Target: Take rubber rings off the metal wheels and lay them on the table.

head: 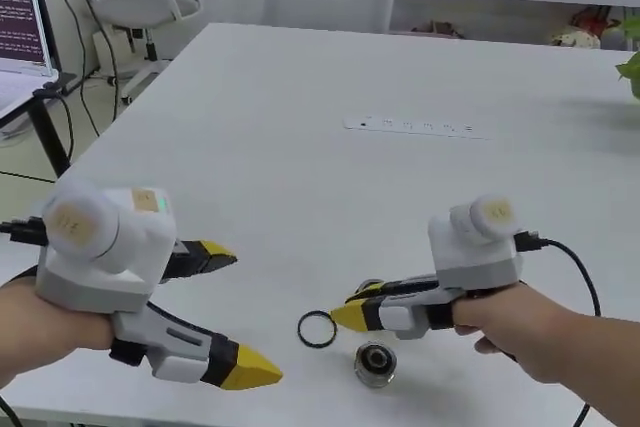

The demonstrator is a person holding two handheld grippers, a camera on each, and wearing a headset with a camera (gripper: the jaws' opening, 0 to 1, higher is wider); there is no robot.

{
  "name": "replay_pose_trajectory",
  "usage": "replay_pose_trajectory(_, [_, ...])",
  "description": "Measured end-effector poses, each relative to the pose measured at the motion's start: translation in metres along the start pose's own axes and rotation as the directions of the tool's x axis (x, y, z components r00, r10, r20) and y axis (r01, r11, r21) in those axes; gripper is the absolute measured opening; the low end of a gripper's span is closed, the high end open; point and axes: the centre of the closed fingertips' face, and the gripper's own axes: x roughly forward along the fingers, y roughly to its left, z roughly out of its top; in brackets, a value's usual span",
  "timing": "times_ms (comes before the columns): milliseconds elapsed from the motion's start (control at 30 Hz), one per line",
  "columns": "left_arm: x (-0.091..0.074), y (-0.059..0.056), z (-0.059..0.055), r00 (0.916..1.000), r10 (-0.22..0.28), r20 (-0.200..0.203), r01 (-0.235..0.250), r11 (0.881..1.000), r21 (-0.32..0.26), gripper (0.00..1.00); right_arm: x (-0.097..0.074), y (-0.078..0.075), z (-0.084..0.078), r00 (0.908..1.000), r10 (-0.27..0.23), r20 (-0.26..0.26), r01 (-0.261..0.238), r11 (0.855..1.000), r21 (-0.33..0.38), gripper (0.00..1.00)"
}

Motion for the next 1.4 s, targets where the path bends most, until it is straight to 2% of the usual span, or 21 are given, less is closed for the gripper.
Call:
replay_pose_trajectory(233, [0.006,0.005,0.012,0.9999,-0.004,0.009,0.004,1.000,0.006,0.87,-0.019,-0.009,0.014,0.9985,-0.025,0.049,0.025,1.000,0.000,0.25])
replay_pose_trajectory(667, [0.028,0.020,0.032,0.9998,-0.013,0.017,0.012,1.000,0.020,0.83,-0.048,-0.036,0.019,0.9912,-0.092,0.095,0.094,0.996,-0.010,0.30])
replay_pose_trajectory(867, [0.039,0.022,0.037,0.9998,-0.017,0.014,0.017,0.999,0.029,0.81,-0.054,-0.045,0.012,0.9895,-0.116,0.086,0.119,0.992,-0.037,0.33])
replay_pose_trajectory(1033, [0.049,0.027,0.038,0.9998,-0.021,0.005,0.020,0.999,0.036,0.78,-0.055,-0.050,0.007,0.9895,-0.124,0.073,0.131,0.988,-0.088,0.35])
replay_pose_trajectory(1400, [0.065,0.029,0.039,0.9991,-0.038,-0.016,0.039,0.998,0.057,0.73,-0.045,-0.051,-0.006,0.9939,-0.110,0.004,0.108,0.970,-0.217,0.36])
